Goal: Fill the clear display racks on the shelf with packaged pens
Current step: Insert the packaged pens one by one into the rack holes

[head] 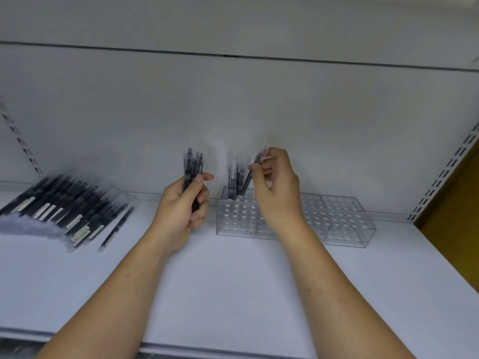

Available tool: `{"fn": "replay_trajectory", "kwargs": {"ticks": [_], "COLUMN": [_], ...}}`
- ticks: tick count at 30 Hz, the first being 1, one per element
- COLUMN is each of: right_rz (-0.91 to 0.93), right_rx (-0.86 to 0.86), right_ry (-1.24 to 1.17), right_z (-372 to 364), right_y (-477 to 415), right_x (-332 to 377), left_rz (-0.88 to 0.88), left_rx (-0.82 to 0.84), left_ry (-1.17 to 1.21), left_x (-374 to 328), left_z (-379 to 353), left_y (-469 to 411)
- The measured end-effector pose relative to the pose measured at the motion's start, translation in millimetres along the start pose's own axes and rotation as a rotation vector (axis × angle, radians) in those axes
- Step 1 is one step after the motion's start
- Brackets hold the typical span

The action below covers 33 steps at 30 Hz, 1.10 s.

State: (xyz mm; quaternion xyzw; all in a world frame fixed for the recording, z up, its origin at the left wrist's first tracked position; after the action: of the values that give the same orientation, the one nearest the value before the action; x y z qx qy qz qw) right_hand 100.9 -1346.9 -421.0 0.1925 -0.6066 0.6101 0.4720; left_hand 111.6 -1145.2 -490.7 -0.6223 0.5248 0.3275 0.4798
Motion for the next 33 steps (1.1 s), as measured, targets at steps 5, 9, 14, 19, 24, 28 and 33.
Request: {"fn": "replay_trajectory", "kwargs": {"ticks": [5,9,14,19,24,28,33], "right_rz": [0.018,0.003,-0.026,-0.067,-0.092,-0.104,-0.137], "right_rx": [0.068,0.099,0.126,0.157,0.159,0.12,0.067], "right_ry": [0.031,0.076,0.154,0.255,0.281,0.226,0.038], "right_z": [-11,-17,-24,-29,-25,-14,1], "right_y": [1,1,0,0,4,6,10], "right_x": [0,-3,-11,-19,-20,-16,-7], "left_rz": [0.01,0.012,0.005,0.007,0.024,0.002,-0.051], "left_rx": [-0.003,-0.006,-0.011,-0.005,0.008,0.041,0.103], "left_ry": [0.013,0.03,-0.002,-0.028,-0.032,-0.056,-0.119], "left_x": [2,2,1,2,4,3,0], "left_z": [0,-1,-1,-1,-3,-5,-11], "left_y": [-1,-1,-1,0,1,1,3]}}
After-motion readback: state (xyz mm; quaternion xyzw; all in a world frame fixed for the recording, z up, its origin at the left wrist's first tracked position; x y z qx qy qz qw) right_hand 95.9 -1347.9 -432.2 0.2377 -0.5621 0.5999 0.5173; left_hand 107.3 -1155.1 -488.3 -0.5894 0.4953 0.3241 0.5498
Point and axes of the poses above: each hand's wrist, its own y-axis away from the middle knuckle, its own z-axis out of the back of the hand, x = y × z, the point moved 10 cm from there along -y, towards the middle knuckle, and after that the axes turned 6 degrees about -z, right-handed, at the moved point
